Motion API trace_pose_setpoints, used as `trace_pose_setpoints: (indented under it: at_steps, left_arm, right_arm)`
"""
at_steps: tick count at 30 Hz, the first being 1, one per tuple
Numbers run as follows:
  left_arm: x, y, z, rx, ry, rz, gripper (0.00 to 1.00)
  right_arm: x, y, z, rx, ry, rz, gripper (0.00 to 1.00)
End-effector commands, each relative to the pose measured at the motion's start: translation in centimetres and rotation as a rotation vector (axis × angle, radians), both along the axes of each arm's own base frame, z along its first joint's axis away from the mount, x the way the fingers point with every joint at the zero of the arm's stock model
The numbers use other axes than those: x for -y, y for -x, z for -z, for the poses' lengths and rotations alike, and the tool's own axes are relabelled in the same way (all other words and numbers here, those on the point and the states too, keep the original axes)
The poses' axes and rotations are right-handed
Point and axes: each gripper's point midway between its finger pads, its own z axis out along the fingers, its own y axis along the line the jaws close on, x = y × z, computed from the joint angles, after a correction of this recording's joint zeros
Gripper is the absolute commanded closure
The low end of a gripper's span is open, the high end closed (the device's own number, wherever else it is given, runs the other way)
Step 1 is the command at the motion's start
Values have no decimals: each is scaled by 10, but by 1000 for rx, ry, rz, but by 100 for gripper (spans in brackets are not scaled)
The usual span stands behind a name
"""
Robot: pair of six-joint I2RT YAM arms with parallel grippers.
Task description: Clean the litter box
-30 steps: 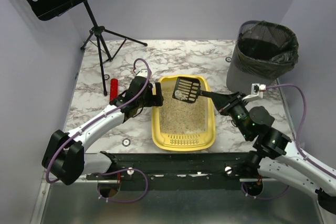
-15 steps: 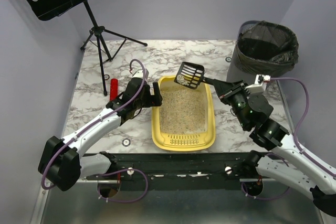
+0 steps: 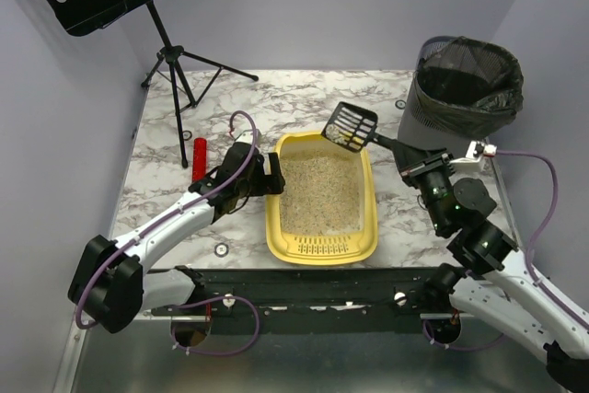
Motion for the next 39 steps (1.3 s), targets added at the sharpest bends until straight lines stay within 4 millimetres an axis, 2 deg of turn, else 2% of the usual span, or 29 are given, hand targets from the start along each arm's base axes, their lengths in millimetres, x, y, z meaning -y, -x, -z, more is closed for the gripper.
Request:
trace_pose_setpoints:
  at_steps: [1, 2, 3, 4, 6, 8, 9, 11, 13, 14, 15, 16, 17, 18, 19, 20, 21, 23, 24, 27, 28, 34, 39]
  left_arm:
    - [4, -1, 2, -11, -2, 18, 1]
    - [3, -1, 2, -11, -5, 17, 1]
    - [3, 0, 3, -11, -11, 21, 1]
    - [2, -1, 3, -9, -15, 20, 1]
    - [1, 1, 9, -22, -26, 19, 2]
    - [0, 2, 14, -33, -32, 21, 3]
    - [-1, 4, 16, -39, -33, 21, 3]
    - [-1, 5, 17, -42, -31, 20, 4]
    - [-2, 7, 19, -47, -35, 22, 4]
    - [-3, 7, 18, -45, -34, 19, 4]
    - [-4, 8, 18, -50, -41, 19, 4]
    - [-5, 8, 18, -50, -44, 15, 4]
    - [-6, 9, 17, -50, -48, 10, 4]
    - [-9, 11, 20, -60, -59, 4, 4]
    - [-11, 12, 20, -59, -65, 0, 4]
    - [-13, 12, 19, -53, -71, -7, 4]
    - [-15, 13, 19, -56, -75, -13, 4]
    - [-18, 11, 16, -41, -74, -29, 4]
    - [-18, 12, 16, -39, -72, -30, 4]
    - [-16, 11, 13, -30, -56, -29, 4]
    - [-16, 11, 13, -29, -59, -25, 4]
    - [-11, 10, 18, -47, -66, -2, 4]
    - [-5, 13, 26, -65, -55, 39, 5]
  right_arm:
    - [42, 1, -54, 117, -15, 157, 100]
    - [52, 1, -61, 136, 23, 195, 100]
    - [62, 4, -80, 169, 22, 227, 100]
    - [75, 5, -90, 180, 37, 283, 100]
    - [90, 6, -102, 190, 115, 357, 100]
    - [118, 10, -125, 201, 118, 501, 100]
    - [127, 6, -126, 185, 203, 566, 100]
    - [154, 9, -143, 189, 230, 704, 100]
    - [155, -4, -151, 202, 277, 716, 100]
    - [169, -6, -162, 203, 280, 776, 100]
    - [173, -12, -164, 198, 297, 797, 99]
    - [172, -31, -159, 167, 343, 812, 100]
    - [187, -36, -168, 167, 352, 864, 100]
    - [191, -46, -169, 161, 369, 872, 100]
    - [189, -60, -168, 154, 397, 853, 100]
    - [196, -81, -155, 101, 431, 878, 100]
    - [198, -89, -159, 90, 453, 892, 100]
    - [206, -101, -153, 41, 500, 939, 100]
    - [205, -115, -142, 0, 562, 938, 100]
    - [198, -130, -128, -18, 637, 891, 100]
    - [196, -134, -118, -31, 666, 874, 100]
    - [195, -137, -102, -43, 823, 837, 100]
    - [175, -152, -89, 0, 1124, 661, 100]
